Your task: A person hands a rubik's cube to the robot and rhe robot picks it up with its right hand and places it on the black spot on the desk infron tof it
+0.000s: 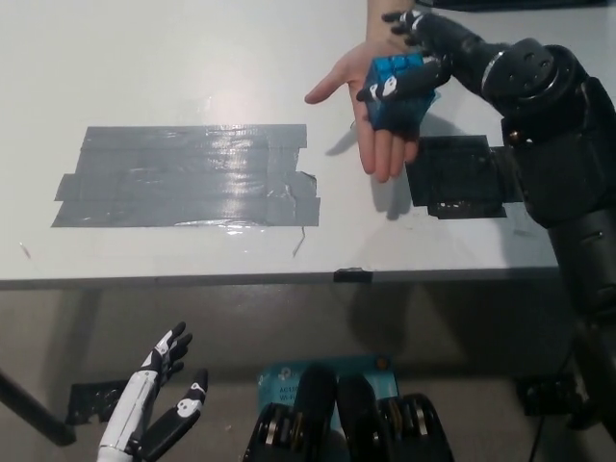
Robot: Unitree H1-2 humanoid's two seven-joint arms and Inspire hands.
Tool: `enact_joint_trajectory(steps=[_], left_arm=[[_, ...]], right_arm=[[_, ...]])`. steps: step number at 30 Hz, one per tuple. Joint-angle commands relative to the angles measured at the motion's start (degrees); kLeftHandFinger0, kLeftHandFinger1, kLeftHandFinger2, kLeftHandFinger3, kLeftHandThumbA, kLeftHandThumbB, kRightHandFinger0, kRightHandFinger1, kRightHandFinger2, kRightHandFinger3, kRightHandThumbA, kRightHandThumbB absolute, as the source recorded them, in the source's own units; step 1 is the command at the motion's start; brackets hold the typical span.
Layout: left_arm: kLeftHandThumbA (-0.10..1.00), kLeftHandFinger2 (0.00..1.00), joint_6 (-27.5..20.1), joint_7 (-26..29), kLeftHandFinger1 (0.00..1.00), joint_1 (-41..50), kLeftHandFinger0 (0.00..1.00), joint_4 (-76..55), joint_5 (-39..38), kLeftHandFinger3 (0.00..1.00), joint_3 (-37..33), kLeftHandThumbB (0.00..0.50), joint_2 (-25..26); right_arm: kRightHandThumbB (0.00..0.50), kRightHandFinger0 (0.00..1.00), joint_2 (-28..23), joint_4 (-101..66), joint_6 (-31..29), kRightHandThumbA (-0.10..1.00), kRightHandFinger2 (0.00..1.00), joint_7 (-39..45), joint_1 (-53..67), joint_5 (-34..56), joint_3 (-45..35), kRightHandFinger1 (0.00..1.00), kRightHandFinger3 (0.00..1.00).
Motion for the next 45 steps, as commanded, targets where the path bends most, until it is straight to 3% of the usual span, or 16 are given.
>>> enact_joint_trajectory(steps=[1, 4, 12, 23, 28, 29, 30, 31, 32, 33, 34, 35, 37, 38, 43, 45], left_arm=[[0.46, 1.00, 0.4, -0.8, 1.00, -0.8, 1.00, -2.0, 0.3, 1.00, -0.1, 0.167, 0.6], [0.42, 1.00, 0.1, -0.9, 1.00, -0.8, 1.00, -2.0, 0.3, 1.00, -0.1, 0.161, 0.7], [0.33, 1.00, 0.2, -0.9, 1.00, -1.5, 1.00, -1.6, 0.3, 1.00, -0.1, 0.165, 0.6], [0.28, 1.00, 0.6, -1.0, 1.00, -1.8, 1.00, -1.9, 0.1, 1.00, -0.1, 0.165, 0.6], [0.26, 1.00, 0.7, -1.1, 1.00, -2.3, 1.00, -1.5, -0.4, 1.00, 0.0, 0.164, 0.5], [0.26, 1.00, 0.6, -1.1, 1.00, -2.3, 1.00, -1.5, -0.2, 1.00, -0.1, 0.170, 0.6], [0.27, 1.00, 0.5, -1.1, 1.00, -2.3, 1.00, -1.4, -0.1, 1.00, -0.1, 0.170, 0.7], [0.28, 1.00, 0.7, -1.1, 1.00, -2.4, 1.00, -1.5, -0.1, 1.00, -0.2, 0.172, 0.7], [0.28, 1.00, 1.0, -1.2, 1.00, -2.5, 1.00, -1.6, -0.1, 1.00, -0.2, 0.174, 0.6], [0.28, 1.00, 1.2, -1.1, 1.00, -2.5, 1.00, -1.7, -0.1, 1.00, -0.1, 0.174, 0.5], [0.27, 1.00, 1.0, -1.1, 1.00, -2.6, 1.00, -1.7, -0.1, 1.00, -0.1, 0.166, 0.6], [0.26, 1.00, 0.7, -1.1, 1.00, -2.7, 1.00, -1.6, 0.0, 1.00, -0.2, 0.160, 0.7], [0.25, 1.00, 0.6, -1.2, 1.00, -3.0, 1.00, -1.4, 0.1, 1.00, -0.2, 0.161, 0.8], [0.25, 1.00, 0.5, -1.2, 1.00, -3.1, 1.00, -1.4, 0.0, 1.00, -0.2, 0.166, 0.7], [0.25, 1.00, 0.5, -1.2, 1.00, -4.0, 1.00, -0.9, -0.4, 1.00, -0.1, 0.175, 0.5], [0.25, 1.00, 0.7, -1.2, 1.00, -4.2, 1.00, -0.8, -0.5, 1.00, -0.1, 0.180, 0.5]], right_arm=[[0.500, 1.00, -3.3, 0.7, 0.5, 0.93, 1.00, 7.2, -5.7, -3.0, 4.3, 1.00, 1.00], [0.499, 1.00, -3.9, 0.9, 0.5, 0.85, 1.00, 10.2, -5.9, -1.3, 5.3, 1.00, 1.00], [0.500, 1.00, -6.7, 0.4, 0.5, 0.86, 1.00, 15.6, -6.6, 0.5, 11.4, 1.00, 1.00], [0.500, 1.00, -5.2, 0.4, 0.5, 0.73, 1.00, 17.9, -5.7, 0.4, 6.9, 1.00, 1.00], [0.473, 1.00, -4.7, -1.3, 0.5, 0.49, 1.00, 19.9, -5.7, -3.6, 6.5, 1.00, 1.00], [0.405, 1.00, -5.3, -2.1, 0.5, 0.40, 1.00, 19.3, -5.4, -4.0, 8.8, 1.00, 1.00], [0.406, 0.93, -5.6, -2.6, 0.5, 0.38, 1.00, 18.8, -5.1, -4.5, 10.2, 1.00, 1.00], [0.367, 0.47, -5.5, -2.8, 0.5, 0.23, 0.81, 17.2, -4.7, -5.7, 10.5, 0.62, 1.00], [0.338, 0.14, -5.4, -3.0, 0.5, 0.12, 0.59, 15.3, -4.3, -7.4, 11.2, 0.35, 0.92], [0.321, 0.01, -5.4, -3.4, 0.5, 0.03, 0.46, 14.3, -3.9, -8.6, 11.9, 0.21, 0.70], [0.314, 0.00, -5.4, -3.5, 0.5, -0.07, 0.49, 13.5, -3.6, -9.8, 12.7, 0.21, 0.60], [0.314, 0.00, -5.5, -3.4, 0.5, -0.10, 0.65, 13.1, -3.4, -10.4, 13.4, 0.34, 0.51], [0.322, 0.11, -5.7, -3.8, 0.5, -0.10, 0.80, 11.7, -2.6, -10.7, 14.2, 0.54, 0.36], [0.309, 0.18, -5.9, -3.8, 0.5, -0.10, 0.79, 10.6, -2.2, -10.6, 14.7, 0.58, 0.32], [0.237, 0.21, -6.6, -4.9, 0.5, -0.10, 0.57, 7.7, -0.9, -9.8, 14.0, 0.65, 0.26], [0.245, 0.18, -6.4, -4.8, 0.5, -0.10, 0.63, 6.7, -0.7, -9.5, 13.0, 0.69, 0.24]])
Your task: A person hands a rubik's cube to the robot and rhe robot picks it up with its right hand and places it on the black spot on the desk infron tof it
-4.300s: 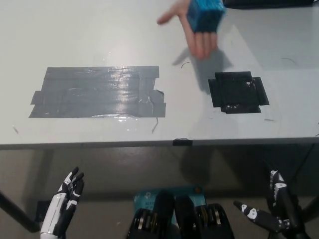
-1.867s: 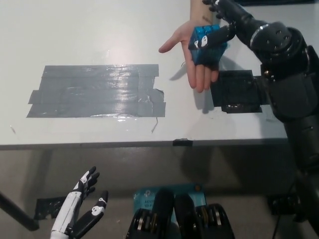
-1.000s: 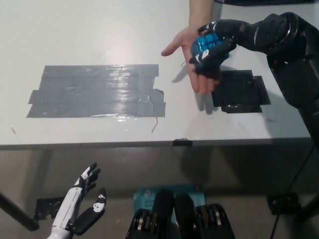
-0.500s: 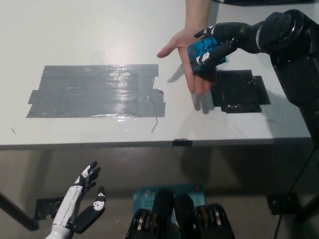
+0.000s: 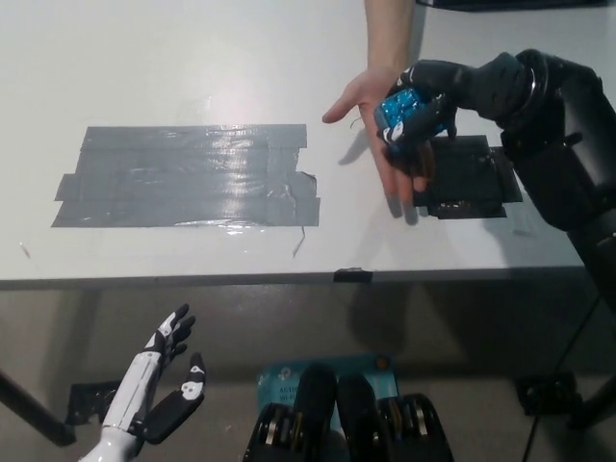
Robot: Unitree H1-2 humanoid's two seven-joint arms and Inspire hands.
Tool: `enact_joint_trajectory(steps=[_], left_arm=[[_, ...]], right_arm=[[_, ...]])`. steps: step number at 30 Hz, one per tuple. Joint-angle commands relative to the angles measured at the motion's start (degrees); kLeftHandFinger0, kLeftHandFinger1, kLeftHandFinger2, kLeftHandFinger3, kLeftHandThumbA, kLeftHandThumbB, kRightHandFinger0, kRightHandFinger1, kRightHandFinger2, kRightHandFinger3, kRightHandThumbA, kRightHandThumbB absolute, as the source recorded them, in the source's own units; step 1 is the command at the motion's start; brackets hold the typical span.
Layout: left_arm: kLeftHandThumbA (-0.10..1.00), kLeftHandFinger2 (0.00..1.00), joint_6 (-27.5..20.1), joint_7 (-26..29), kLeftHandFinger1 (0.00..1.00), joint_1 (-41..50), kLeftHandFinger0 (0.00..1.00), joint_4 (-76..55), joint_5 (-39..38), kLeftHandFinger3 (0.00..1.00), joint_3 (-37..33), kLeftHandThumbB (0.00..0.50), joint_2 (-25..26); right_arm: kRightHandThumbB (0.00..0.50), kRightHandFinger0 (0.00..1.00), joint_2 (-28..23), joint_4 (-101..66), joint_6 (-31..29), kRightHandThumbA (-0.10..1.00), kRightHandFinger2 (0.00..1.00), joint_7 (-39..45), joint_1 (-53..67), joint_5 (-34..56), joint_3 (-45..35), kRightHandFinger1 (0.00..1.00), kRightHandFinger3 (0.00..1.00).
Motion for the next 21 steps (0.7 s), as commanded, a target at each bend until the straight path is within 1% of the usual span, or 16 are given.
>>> enact_joint_trajectory(steps=[1, 2, 3, 4, 5, 6, 7, 8, 9, 10, 11, 12, 16, 19, 20, 21], left_arm=[[0.25, 1.00, -0.3, -1.0, 1.00, -1.2, 1.00, -0.7, -0.8, 1.00, 0.0, 0.180, 0.4], [0.25, 1.00, -0.1, -1.0, 1.00, -1.2, 1.00, -0.9, -0.6, 1.00, 0.0, 0.177, 0.4], [0.25, 0.99, -0.2, -1.0, 1.00, -1.1, 1.00, -1.0, -0.5, 1.00, 0.1, 0.178, 0.4], [0.25, 0.99, -0.2, -1.1, 1.00, -1.1, 1.00, -1.0, -0.5, 1.00, 0.1, 0.179, 0.4], [0.24, 0.99, -0.4, -1.1, 1.00, -1.1, 1.00, -1.0, -0.5, 1.00, 0.1, 0.178, 0.4], [0.24, 0.99, -0.4, -1.1, 1.00, -1.0, 1.00, -0.9, -0.5, 1.00, 0.1, 0.178, 0.4], [0.24, 0.98, -0.4, -1.2, 0.99, -1.0, 1.00, -0.9, -0.6, 1.00, 0.1, 0.183, 0.5], [0.24, 0.98, -0.3, -1.2, 0.99, -1.0, 1.00, -1.0, -0.6, 1.00, 0.1, 0.183, 0.5], [0.22, 0.97, -0.3, -1.2, 0.99, -1.1, 1.00, -0.8, -0.7, 1.00, 0.1, 0.182, 0.5], [0.21, 0.97, -0.6, -1.2, 0.98, -1.2, 1.00, -0.6, -0.7, 1.00, 0.1, 0.181, 0.5], [0.21, 0.97, -0.8, -1.2, 0.98, -1.3, 1.00, -0.4, -0.5, 1.00, 0.1, 0.180, 0.6], [0.20, 0.97, -0.7, -1.1, 0.97, -1.3, 1.00, -0.5, -0.4, 1.00, 0.1, 0.178, 0.5], [0.17, 0.97, -0.1, -1.4, 0.97, -1.0, 1.00, -1.0, -1.1, 1.00, 0.2, 0.167, 0.5], [0.17, 0.97, -0.2, -1.4, 0.97, -1.0, 1.00, -1.0, -1.1, 1.00, 0.2, 0.166, 0.5], [0.17, 0.97, -0.3, -1.4, 0.98, -1.0, 1.00, -1.0, -0.9, 1.00, 0.1, 0.159, 0.5], [0.17, 0.97, -0.3, -1.3, 0.98, -1.0, 1.00, -1.1, -0.7, 1.00, 0.0, 0.158, 0.6]], right_arm=[[0.247, 0.21, -0.9, -1.5, 0.5, -0.10, 0.74, -5.0, -0.5, -0.9, -2.1, 0.73, 0.24], [0.250, 0.23, -0.7, -1.6, 0.5, -0.10, 0.91, -5.8, -0.2, -0.8, -2.8, 0.77, 0.23], [0.251, 0.30, -0.2, -1.9, 0.5, -0.10, 1.00, -6.9, 0.4, -0.9, -4.1, 0.83, 0.22], [0.248, 0.32, 0.1, -1.9, 0.5, -0.10, 1.00, -7.6, 0.6, -1.4, -5.0, 0.86, 0.21], [0.230, 0.42, 0.6, -2.8, 0.5, -0.10, 1.00, -8.5, 1.1, -2.0, -6.6, 0.92, 0.24], [0.221, 0.45, 0.8, -2.9, 0.5, -0.10, 1.00, -8.9, 1.2, -1.9, -7.1, 0.93, 0.27], [0.232, 0.39, 1.0, -3.7, 0.5, -0.10, 0.96, -9.9, 1.6, -1.4, -8.1, 0.81, 0.29], [0.236, 0.32, 1.2, -4.5, 0.5, -0.10, 0.98, -10.5, 1.9, -1.2, -9.0, 0.78, 0.31], [0.219, 0.20, 1.5, -5.5, 0.5, -0.10, 1.00, -11.6, 2.1, -0.9, -10.1, 0.72, 0.40], [0.207, 0.14, 1.6, -6.2, 0.5, -0.10, 1.00, -12.3, 2.3, -0.5, -10.9, 0.70, 0.52], [0.189, 0.12, 1.7, -7.8, 0.5, -0.10, 1.00, -13.5, 2.5, 0.2, -11.6, 0.67, 0.80], [0.187, 0.14, 1.9, -8.7, 0.5, -0.10, 1.00, -14.1, 2.4, 0.7, -12.5, 0.71, 0.97], [0.180, 0.17, 3.5, -13.0, 0.5, -0.10, 1.00, -16.7, 0.7, 1.6, -17.1, 0.70, 1.00], [0.146, 0.14, 4.0, -16.2, 0.5, -0.10, 0.98, -16.7, -1.0, 0.9, -19.4, 0.67, 1.00], [0.140, 0.18, 3.9, -16.8, 0.5, -0.10, 0.99, -16.4, -1.3, 0.4, -19.5, 0.68, 1.00], [0.152, 0.20, 3.0, -19.0, 0.5, -0.10, 0.96, -17.9, -2.1, 2.1, -19.2, 0.67, 1.00]])
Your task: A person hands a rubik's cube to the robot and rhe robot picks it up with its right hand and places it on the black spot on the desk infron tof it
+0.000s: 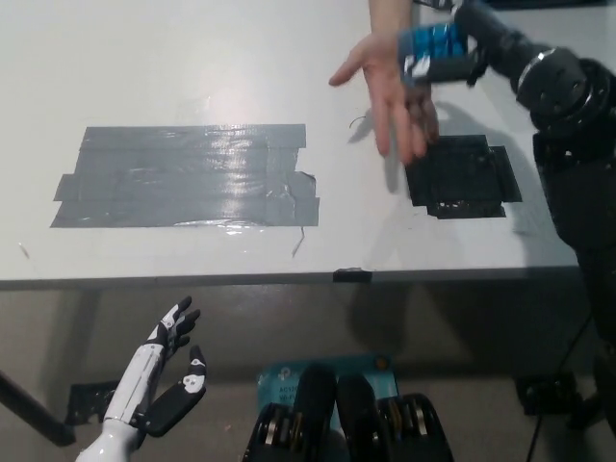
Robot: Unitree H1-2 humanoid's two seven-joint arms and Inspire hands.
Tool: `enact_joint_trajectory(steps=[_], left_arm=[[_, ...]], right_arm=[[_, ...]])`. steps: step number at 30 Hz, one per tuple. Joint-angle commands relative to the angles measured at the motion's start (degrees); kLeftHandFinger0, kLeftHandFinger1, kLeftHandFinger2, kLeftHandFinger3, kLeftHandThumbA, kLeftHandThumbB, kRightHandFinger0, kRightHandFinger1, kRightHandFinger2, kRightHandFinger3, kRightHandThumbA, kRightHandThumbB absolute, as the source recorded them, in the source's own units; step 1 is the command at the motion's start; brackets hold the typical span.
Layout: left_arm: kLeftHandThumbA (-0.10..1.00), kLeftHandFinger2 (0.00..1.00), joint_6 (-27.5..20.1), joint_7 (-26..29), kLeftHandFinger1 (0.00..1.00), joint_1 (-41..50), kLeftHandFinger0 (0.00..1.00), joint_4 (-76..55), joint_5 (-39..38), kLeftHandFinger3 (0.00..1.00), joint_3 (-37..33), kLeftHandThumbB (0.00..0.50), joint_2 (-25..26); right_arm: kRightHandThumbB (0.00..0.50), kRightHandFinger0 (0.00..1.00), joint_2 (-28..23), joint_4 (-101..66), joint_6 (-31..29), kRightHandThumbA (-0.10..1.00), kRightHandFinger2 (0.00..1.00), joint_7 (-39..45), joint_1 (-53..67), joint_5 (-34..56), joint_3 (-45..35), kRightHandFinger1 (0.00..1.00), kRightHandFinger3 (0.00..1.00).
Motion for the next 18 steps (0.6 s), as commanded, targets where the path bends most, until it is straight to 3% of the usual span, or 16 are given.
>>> enact_joint_trajectory(steps=[1, 2, 4, 6, 7, 8, 9, 12, 16, 18], left_arm=[[0.17, 0.98, -0.1, -0.8, 0.98, -0.3, 1.00, -1.3, -0.3, 1.00, 0.0, 0.157, 0.5], [0.16, 0.97, -0.1, -0.7, 0.97, -0.4, 1.00, -1.3, -0.3, 1.00, 0.0, 0.156, 0.4], [0.14, 0.97, -0.3, -0.7, 0.97, -0.5, 1.00, -1.3, -0.3, 1.00, 0.0, 0.150, 0.4], [0.14, 0.98, -0.2, -0.7, 0.97, -0.5, 1.00, -1.3, -0.2, 1.00, 0.0, 0.152, 0.5], [0.15, 0.98, 0.1, -0.7, 0.98, -0.5, 1.00, -1.3, -0.3, 1.00, 0.1, 0.156, 0.6], [0.15, 0.98, 0.0, -0.7, 0.97, -0.3, 1.00, -1.3, -0.1, 1.00, 0.0, 0.151, 0.6], [0.15, 0.98, -0.4, -0.6, 0.97, -0.2, 1.00, -1.2, 0.2, 1.00, 0.0, 0.150, 0.8], [0.16, 0.98, -0.6, -0.9, 0.97, 0.2, 1.00, -1.2, -0.4, 1.00, 0.2, 0.147, 1.1], [0.19, 0.97, -0.6, -0.5, 0.96, 0.5, 1.00, -1.3, -0.1, 1.00, 0.3, 0.154, 0.9], [0.17, 0.96, -0.5, -0.5, 0.96, 0.6, 1.00, -1.4, -0.3, 1.00, 0.4, 0.147, 0.8]], right_arm=[[0.145, 0.25, -1.0, -6.8, 0.5, -0.10, 0.99, -5.9, -6.4, 2.0, -2.2, 0.68, 1.00], [0.135, 0.30, -1.0, -7.2, 0.5, -0.10, 1.00, -5.4, -6.9, 1.2, -2.9, 0.74, 1.00], [0.154, 0.31, -0.9, -8.2, 0.5, -0.10, 0.88, -3.3, -7.9, -0.7, -5.0, 0.64, 1.00], [0.178, 0.15, -1.4, -8.2, 0.5, -0.10, 0.75, -3.0, -8.1, -0.8, -5.2, 0.44, 1.00], [0.187, 0.06, -2.1, -8.1, 0.5, -0.10, 0.86, -3.1, -8.0, -0.2, -5.1, 0.44, 1.00], [0.175, 0.05, -2.7, -7.9, 0.5, -0.10, 0.93, -3.3, -7.6, 0.3, -5.0, 0.50, 1.00], [0.173, 0.04, -3.5, -7.4, 0.5, -0.10, 0.92, -3.7, -6.8, 1.0, -4.7, 0.53, 1.00], [0.175, 0.14, -5.2, -5.1, 0.5, -0.10, 1.00, -4.3, -4.8, 0.2, -2.9, 0.69, 1.00], [0.187, 0.18, -5.4, -0.9, 0.5, -0.10, 1.00, -7.2, -2.1, 2.1, -3.1, 0.70, 1.00], [0.219, 0.22, -5.0, 3.1, 0.3, -0.10, 1.00, -8.1, -1.1, 3.2, -4.0, 0.71, 0.99]])
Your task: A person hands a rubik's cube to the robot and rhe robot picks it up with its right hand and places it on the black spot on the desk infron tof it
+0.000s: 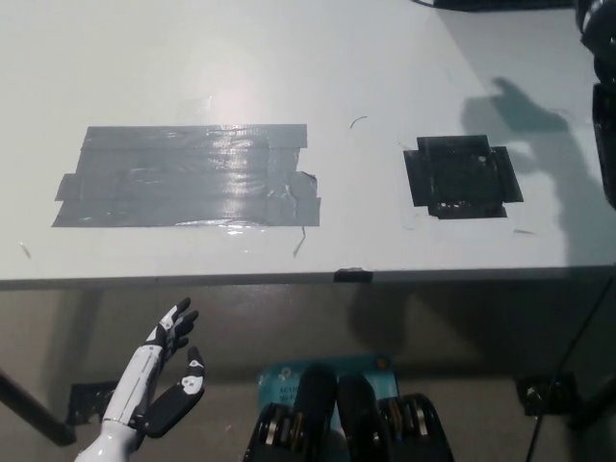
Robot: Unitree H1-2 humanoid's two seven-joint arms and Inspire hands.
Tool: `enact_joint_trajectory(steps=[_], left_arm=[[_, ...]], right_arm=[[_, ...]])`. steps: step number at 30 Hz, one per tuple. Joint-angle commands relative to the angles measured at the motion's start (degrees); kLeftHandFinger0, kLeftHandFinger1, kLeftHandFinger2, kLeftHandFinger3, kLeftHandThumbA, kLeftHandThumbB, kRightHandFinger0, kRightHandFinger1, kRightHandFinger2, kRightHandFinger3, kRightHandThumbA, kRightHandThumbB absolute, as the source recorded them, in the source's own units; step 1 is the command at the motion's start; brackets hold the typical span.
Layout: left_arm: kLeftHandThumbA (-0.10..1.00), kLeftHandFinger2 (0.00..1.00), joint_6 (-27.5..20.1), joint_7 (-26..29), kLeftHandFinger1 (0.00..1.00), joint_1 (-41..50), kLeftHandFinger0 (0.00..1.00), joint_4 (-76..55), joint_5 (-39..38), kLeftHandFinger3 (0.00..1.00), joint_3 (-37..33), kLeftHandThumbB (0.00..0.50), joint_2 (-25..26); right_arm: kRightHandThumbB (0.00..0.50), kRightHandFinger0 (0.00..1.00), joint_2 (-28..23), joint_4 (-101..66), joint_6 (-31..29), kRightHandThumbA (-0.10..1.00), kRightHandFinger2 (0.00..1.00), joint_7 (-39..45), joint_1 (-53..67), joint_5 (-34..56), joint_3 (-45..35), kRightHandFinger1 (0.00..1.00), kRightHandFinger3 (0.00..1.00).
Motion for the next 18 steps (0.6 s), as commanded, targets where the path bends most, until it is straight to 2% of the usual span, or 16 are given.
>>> enact_joint_trajectory(steps=[1, 2, 3, 4, 5, 7, 9, 10, 11, 14, 15, 17, 18], left_arm=[[0.17, 0.96, -0.6, -0.5, 0.96, 0.4, 1.00, -1.5, -0.4, 1.00, 0.4, 0.147, 0.6], [0.17, 0.96, -0.4, -0.5, 0.96, 0.4, 1.00, -1.5, -0.6, 1.00, 0.4, 0.147, 0.6], [0.17, 0.97, -0.1, -0.6, 0.96, 0.4, 1.00, -1.6, -0.8, 1.00, 0.5, 0.148, 0.5], [0.17, 0.97, 0.0, -0.6, 0.96, 0.4, 1.00, -1.6, -0.8, 1.00, 0.5, 0.148, 0.5], [0.16, 0.97, 0.0, -0.6, 0.96, 0.4, 1.00, -1.5, -0.9, 1.00, 0.5, 0.151, 0.4], [0.15, 0.96, -0.1, -0.5, 0.96, 0.2, 0.99, -1.3, -0.7, 1.00, 0.5, 0.146, 0.3], [0.15, 0.96, 0.2, -0.7, 0.96, 0.1, 1.00, -1.4, -0.9, 1.00, 0.5, 0.146, 0.3], [0.15, 0.96, -0.2, -0.5, 0.96, 0.0, 1.00, -1.2, -0.6, 1.00, 0.5, 0.146, 0.3], [0.15, 0.97, 0.0, -0.6, 0.96, 0.0, 0.99, -1.4, -0.6, 1.00, 0.5, 0.145, 0.4], [0.16, 0.97, 0.2, -0.5, 0.96, 0.0, 0.99, -1.6, -0.4, 1.00, 0.4, 0.151, 0.3], [0.17, 0.97, 0.1, -0.5, 0.96, 0.0, 0.99, -1.5, -0.3, 1.00, 0.3, 0.151, 0.2], [0.17, 0.97, 0.1, -0.5, 0.96, -0.1, 1.00, -1.5, -0.2, 1.00, 0.2, 0.149, 0.3], [0.17, 0.97, 0.1, -0.5, 0.96, -0.1, 1.00, -1.6, 0.0, 1.00, 0.2, 0.144, 0.4]], right_arm=[[0.219, 0.22, -0.9, 4.7, 0.2, -0.10, 1.00, -5.0, 0.0, 3.3, -1.0, 0.71, 0.99], [0.224, 0.27, -1.1, 5.9, -0.5, -0.10, 1.00, -5.4, 0.4, 3.7, -0.5, 0.70, 0.97], [0.235, 0.52, -1.4, 8.1, -1.6, -0.10, 0.97, -6.5, 1.2, 2.6, 0.8, 0.75, 0.94], [0.234, 0.58, -1.4, 8.5, -1.7, -0.10, 0.92, -6.8, 1.2, 2.4, 1.1, 0.71, 0.91], [0.216, 0.41, -0.9, 10.3, -1.8, -0.10, 0.88, -8.2, 2.0, 2.6, 1.3, 0.60, 0.88], [0.200, 0.07, -0.1, 13.2, -3.1, -0.10, 0.98, -9.9, 3.6, 3.9, 1.2, 0.54, 0.96], [0.217, 0.06, 0.3, 17.5, -6.4, -0.10, 0.98, -12.4, 4.5, 4.8, 1.8, 0.55, 0.94], [0.237, 0.13, 0.6, 19.3, -7.5, -0.10, 0.98, -13.5, 4.6, 5.4, 1.7, 0.61, 0.90], [0.230, 0.15, 0.9, 20.5, -8.1, -0.10, 0.98, -14.3, 4.7, 5.9, 1.8, 0.64, 0.88], [0.237, 0.11, 1.8, 23.4, -9.1, -0.10, 0.95, -15.9, 4.7, 7.3, 1.7, 0.60, 0.84], [0.237, 0.06, 2.0, 23.9, -9.1, -0.10, 0.94, -16.2, 4.6, 7.5, 2.0, 0.57, 0.85], [0.227, 0.04, 2.4, 25.0, -9.3, -0.10, 0.98, -16.7, 4.3, 7.6, 2.7, 0.59, 0.91], [0.224, 0.18, 2.6, 25.6, -9.9, -0.10, 1.00, -17.2, 4.2, 7.9, 2.8, 0.72, 0.94]])
